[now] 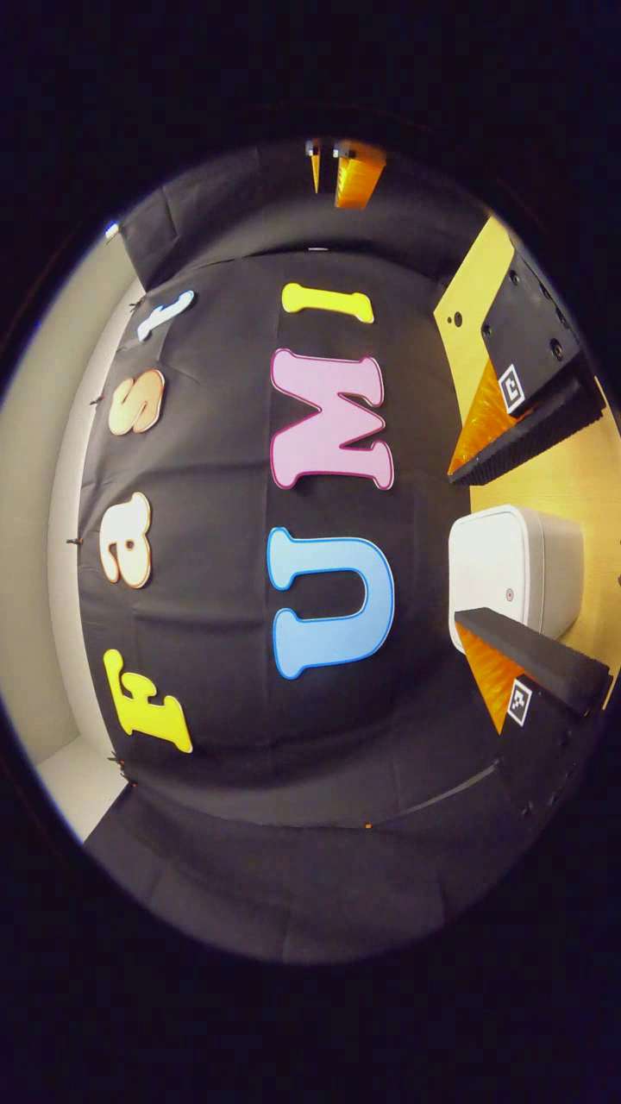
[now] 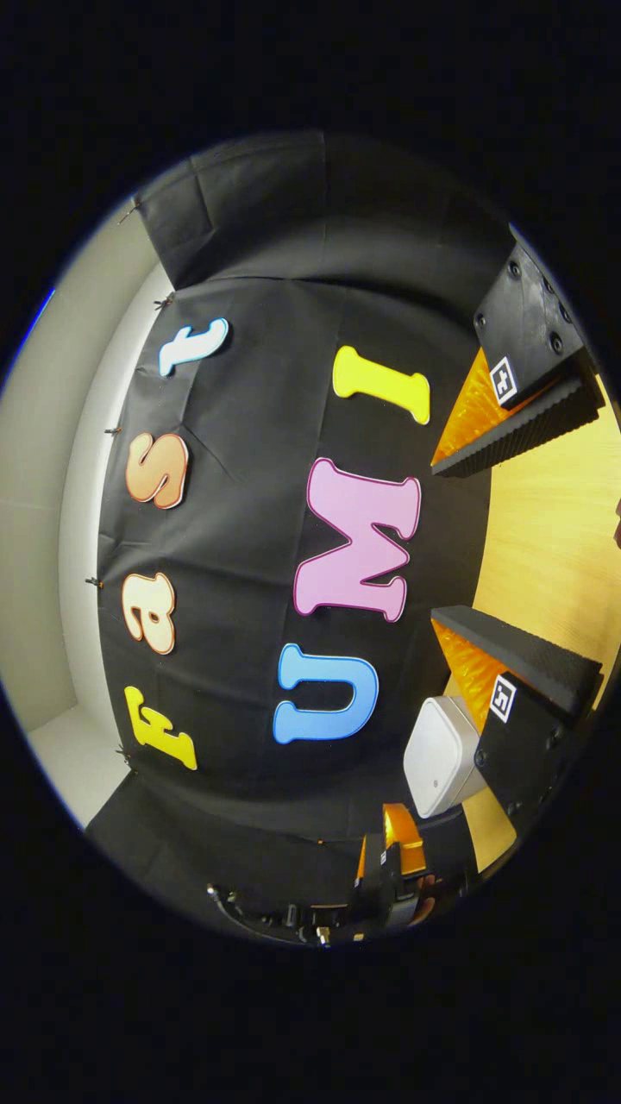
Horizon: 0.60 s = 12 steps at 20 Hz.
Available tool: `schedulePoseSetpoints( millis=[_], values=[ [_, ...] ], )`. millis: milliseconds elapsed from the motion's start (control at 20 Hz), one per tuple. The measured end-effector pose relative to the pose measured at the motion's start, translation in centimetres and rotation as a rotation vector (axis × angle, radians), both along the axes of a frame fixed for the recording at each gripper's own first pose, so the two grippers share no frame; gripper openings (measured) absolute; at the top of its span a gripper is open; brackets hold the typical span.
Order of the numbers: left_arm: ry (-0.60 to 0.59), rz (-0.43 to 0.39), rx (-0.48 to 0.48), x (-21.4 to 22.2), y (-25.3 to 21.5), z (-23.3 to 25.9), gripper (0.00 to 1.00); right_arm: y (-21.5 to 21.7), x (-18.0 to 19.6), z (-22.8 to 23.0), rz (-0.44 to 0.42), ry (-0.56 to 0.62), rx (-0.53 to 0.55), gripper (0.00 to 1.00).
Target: Press the lid of the desktop garbage bin to open it, pick up the crumpled paper on the desktop and throw it into the bin, then pick up the pop can on the desktop and drop it into the bin, and finally close the garbage bin lid.
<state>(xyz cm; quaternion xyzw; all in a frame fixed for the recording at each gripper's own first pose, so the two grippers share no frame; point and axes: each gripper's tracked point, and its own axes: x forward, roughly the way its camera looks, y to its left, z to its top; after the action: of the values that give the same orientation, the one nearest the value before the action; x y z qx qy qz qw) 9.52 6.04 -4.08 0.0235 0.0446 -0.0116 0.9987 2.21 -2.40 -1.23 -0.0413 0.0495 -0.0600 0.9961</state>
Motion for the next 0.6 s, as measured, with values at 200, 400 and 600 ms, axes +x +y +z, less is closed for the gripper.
schedulePoseSetpoints(
  millis=[200, 400, 600],
  values=[
    [-0.002, -0.016, -0.006, -4.2, -1.9, 1.3, 0.95, 1.7, -1.2, 0.2, 0.004, 0.005, 0.048, 0.96],
    [-0.058, -0.006, 0.005, -6.7, -3.3, 4.3, 0.95, 3.0, -1.3, 0.7, 0.044, -0.009, 0.053, 0.96],
    [-0.06, -0.004, -0.043, -8.1, -5.5, 5.4, 0.95, 3.8, -2.0, 1.1, 0.126, 0.002, 0.026, 0.97]
  ],
)
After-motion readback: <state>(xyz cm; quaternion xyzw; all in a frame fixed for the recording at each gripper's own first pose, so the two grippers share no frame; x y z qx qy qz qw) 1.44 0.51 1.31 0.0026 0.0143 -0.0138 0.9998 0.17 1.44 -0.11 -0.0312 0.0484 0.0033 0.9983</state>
